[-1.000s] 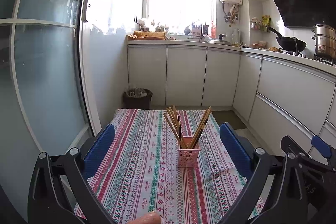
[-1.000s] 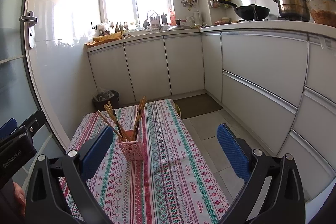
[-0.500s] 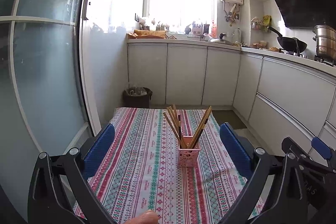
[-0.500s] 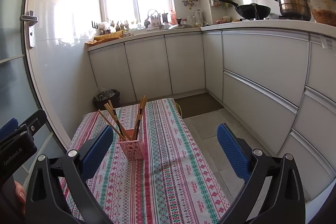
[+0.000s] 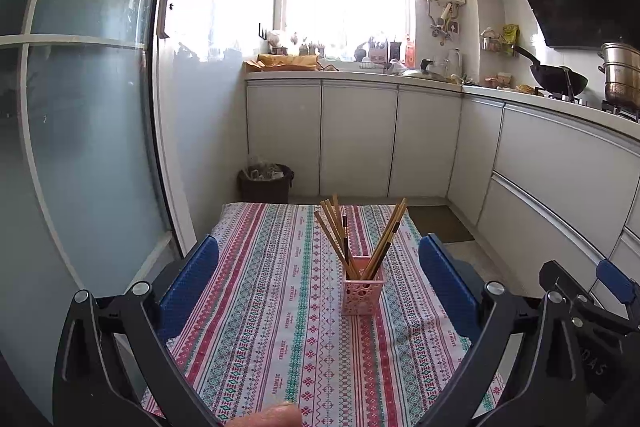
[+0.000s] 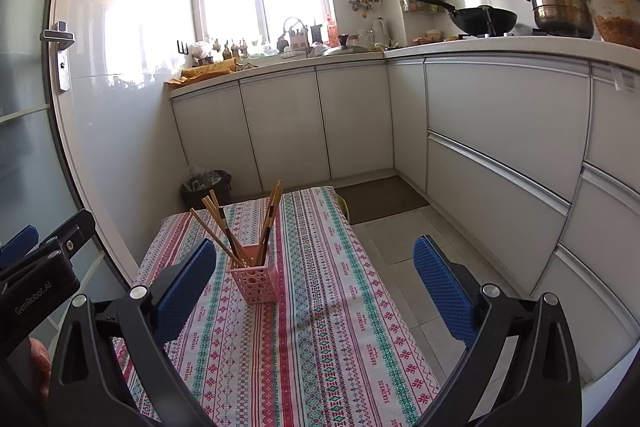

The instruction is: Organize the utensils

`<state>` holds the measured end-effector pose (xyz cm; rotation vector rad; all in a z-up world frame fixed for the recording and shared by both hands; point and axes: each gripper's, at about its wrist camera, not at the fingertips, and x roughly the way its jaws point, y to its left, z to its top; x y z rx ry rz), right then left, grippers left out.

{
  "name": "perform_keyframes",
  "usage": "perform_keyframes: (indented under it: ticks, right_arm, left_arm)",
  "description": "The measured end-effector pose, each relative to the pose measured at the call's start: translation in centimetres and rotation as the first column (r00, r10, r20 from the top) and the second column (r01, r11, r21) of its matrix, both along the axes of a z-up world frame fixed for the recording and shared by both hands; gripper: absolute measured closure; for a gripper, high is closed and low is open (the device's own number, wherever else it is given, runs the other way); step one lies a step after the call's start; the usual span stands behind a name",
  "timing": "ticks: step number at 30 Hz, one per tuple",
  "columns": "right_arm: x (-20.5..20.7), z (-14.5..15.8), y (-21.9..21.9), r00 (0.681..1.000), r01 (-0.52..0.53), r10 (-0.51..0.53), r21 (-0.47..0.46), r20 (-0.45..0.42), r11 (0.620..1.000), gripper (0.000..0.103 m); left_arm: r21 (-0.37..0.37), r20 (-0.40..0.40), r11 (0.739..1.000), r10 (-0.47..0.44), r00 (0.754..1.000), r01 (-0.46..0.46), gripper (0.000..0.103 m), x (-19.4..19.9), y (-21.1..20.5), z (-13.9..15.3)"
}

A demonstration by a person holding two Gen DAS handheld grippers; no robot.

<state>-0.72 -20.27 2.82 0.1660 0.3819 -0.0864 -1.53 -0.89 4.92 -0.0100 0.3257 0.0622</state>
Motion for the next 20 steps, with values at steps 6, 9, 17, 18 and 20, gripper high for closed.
perform_keyframes:
  ticks: [6, 9, 17, 18, 20]
  right_arm:
    - [-0.09, -0.14, -0.04, 1.000, 0.001, -0.001, 0.007, -0.002, 1.000, 0.007]
    - [-0.16, -0.18, -0.12, 1.000, 0.000, 0.000, 0.012, -0.002, 1.000, 0.007]
    - [-0.46, 0.00, -0.07, 1.000, -0.001, 0.001, 0.015, 0.004, 1.000, 0.007]
    - [-0.52, 0.05, -0.03, 1.000, 0.000, 0.000, 0.016, 0.007, 1.000, 0.007]
    - [-0.69, 0.14, -0.01, 1.000, 0.000, -0.001, 0.018, 0.014, 1.000, 0.007]
  left_arm:
    - [-0.002, -0.005, 1.000, 0.005, 1.000, -0.005, 0.007, -0.04, 0.00, -0.01]
    - [-0.005, 0.018, 1.000, -0.014, 1.000, 0.014, 0.007, -0.33, 0.14, 0.18]
    - [-0.015, 0.037, 1.000, -0.011, 0.999, 0.012, 0.007, -0.73, 0.13, 0.74]
    - [-0.016, 0.032, 1.000, -0.009, 0.999, 0.010, 0.007, -0.65, 0.15, 0.65]
    - [-0.016, 0.017, 1.000, -0.005, 1.000, 0.006, 0.007, -0.43, 0.23, 0.50]
